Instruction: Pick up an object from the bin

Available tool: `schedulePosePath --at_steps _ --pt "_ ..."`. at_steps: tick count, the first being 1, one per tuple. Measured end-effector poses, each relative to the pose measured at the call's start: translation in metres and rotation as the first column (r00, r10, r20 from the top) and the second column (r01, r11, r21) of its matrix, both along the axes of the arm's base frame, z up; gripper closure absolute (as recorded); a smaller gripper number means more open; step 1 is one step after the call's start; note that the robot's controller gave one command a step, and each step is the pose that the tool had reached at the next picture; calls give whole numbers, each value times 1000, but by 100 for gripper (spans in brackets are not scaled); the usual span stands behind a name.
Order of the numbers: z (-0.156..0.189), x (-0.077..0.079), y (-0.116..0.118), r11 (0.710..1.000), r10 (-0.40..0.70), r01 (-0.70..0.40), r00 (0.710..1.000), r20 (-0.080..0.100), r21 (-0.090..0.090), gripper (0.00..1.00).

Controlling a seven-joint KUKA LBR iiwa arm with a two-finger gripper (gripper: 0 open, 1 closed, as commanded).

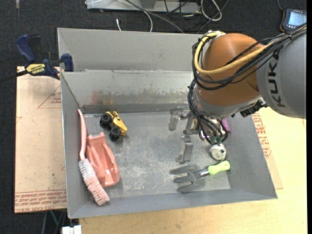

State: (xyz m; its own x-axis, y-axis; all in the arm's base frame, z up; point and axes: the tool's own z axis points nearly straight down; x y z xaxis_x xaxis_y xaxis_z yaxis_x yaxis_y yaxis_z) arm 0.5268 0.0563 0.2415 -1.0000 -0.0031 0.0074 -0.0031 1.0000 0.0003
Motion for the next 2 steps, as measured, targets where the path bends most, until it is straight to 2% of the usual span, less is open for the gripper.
schedulePosePath --at_steps 1,2 --pt "5 1 -1 1000 -3 3 1000 8 1 0" --pt "-105 -20 -57 965 263 -263 965 9 1 0"
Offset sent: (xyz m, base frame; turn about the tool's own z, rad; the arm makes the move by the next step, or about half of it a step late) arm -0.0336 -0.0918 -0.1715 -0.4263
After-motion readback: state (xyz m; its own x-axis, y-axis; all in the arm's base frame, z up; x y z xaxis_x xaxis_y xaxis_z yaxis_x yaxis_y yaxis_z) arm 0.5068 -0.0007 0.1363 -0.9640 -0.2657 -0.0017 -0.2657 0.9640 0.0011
